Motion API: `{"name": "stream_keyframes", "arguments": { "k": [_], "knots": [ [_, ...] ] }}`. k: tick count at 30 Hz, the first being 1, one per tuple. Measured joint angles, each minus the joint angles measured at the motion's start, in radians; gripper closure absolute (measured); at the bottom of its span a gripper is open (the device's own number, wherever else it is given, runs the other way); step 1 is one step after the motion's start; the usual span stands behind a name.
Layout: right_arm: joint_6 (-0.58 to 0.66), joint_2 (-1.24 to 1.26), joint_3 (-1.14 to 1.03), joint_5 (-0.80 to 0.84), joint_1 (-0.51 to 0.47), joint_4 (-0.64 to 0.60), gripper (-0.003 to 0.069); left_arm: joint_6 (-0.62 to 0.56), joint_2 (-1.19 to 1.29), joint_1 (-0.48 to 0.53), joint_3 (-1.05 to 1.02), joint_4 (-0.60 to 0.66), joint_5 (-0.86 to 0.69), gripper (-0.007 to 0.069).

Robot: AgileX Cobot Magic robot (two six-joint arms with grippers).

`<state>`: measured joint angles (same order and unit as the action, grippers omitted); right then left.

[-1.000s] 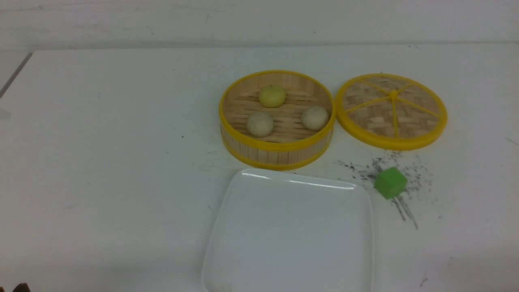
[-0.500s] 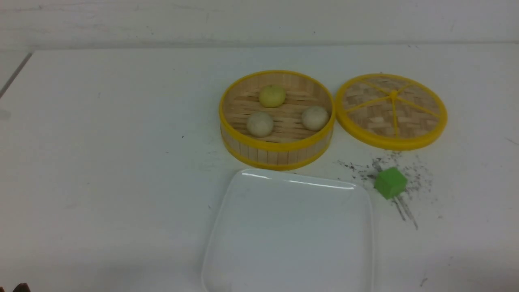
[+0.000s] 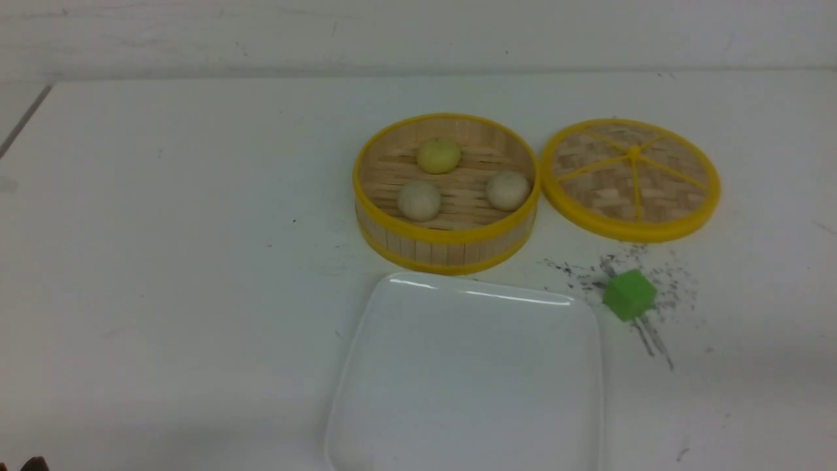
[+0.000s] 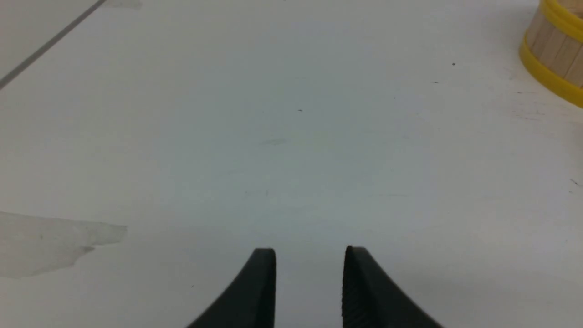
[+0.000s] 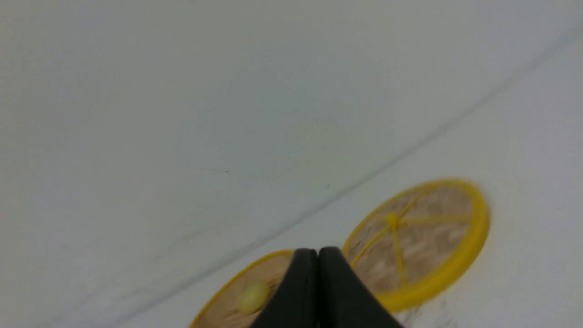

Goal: Put the steamed buns into the plate on the white tablecloth.
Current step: 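Reach toward a bun in the bamboo steamer with the right gripper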

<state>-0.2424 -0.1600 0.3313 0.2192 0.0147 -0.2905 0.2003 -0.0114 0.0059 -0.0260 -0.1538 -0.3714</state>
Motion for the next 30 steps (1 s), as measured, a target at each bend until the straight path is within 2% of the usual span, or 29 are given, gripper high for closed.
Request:
{"name": "stream_keyframes", "arguments": {
  "k": [1, 4, 8, 9, 10, 13, 16, 21, 22, 23, 26, 30],
  "knots": [
    [0.050, -0.096, 0.077, 0.088, -0.004, 0.056, 0.0668, 0.000, 0.000, 0.000, 0.000, 0.000, 0.000, 0.0384],
    [0.091, -0.345, 0.199, 0.327, -0.008, 0.139, 0.0659, 0.000, 0.000, 0.000, 0.000, 0.000, 0.000, 0.0384],
    [0.162, -0.683, 0.327, 0.576, 0.007, 0.122, 0.0652, 0.000, 0.000, 0.000, 0.000, 0.000, 0.000, 0.0384],
    [0.170, -0.699, 0.333, 0.581, 0.010, 0.116, 0.0652, 0.000, 0.000, 0.000, 0.000, 0.000, 0.000, 0.0384],
    [0.256, -0.827, 0.389, 0.611, 0.043, 0.045, 0.0647, 0.000, 0.000, 0.000, 0.000, 0.000, 0.000, 0.0384],
    [0.399, -0.997, 0.491, 0.624, 0.118, -0.078, 0.0630, 0.000, 0.000, 0.000, 0.000, 0.000, 0.000, 0.0384],
    [0.475, -1.134, 0.601, 0.625, 0.193, -0.137, 0.0599, 0.000, 0.000, 0.000, 0.000, 0.000, 0.000, 0.0384],
    [0.500, -1.331, 0.838, 0.628, 0.280, -0.137, 0.0506, 0.000, 0.000, 0.000, 0.000, 0.000, 0.000, 0.0384],
    [0.501, -1.410, 0.926, 0.630, 0.304, -0.126, 0.0457, 0.000, 0.000, 0.000, 0.000, 0.000, 0.000, 0.0384],
    [0.501, -1.418, 0.937, 0.630, 0.307, -0.126, 0.0457, 0.000, 0.000, 0.000, 0.000, 0.000, 0.000, 0.0384],
    [0.503, -1.570, 1.126, 0.652, 0.342, -0.095, 0.0359, 0.000, 0.000, 0.000, 0.000, 0.000, 0.000, 0.0384],
    [0.505, -1.730, 1.308, 0.673, 0.374, -0.037, 0.0275, 0.000, 0.000, 0.000, 0.000, 0.000, 0.000, 0.0384]
  ]
}}
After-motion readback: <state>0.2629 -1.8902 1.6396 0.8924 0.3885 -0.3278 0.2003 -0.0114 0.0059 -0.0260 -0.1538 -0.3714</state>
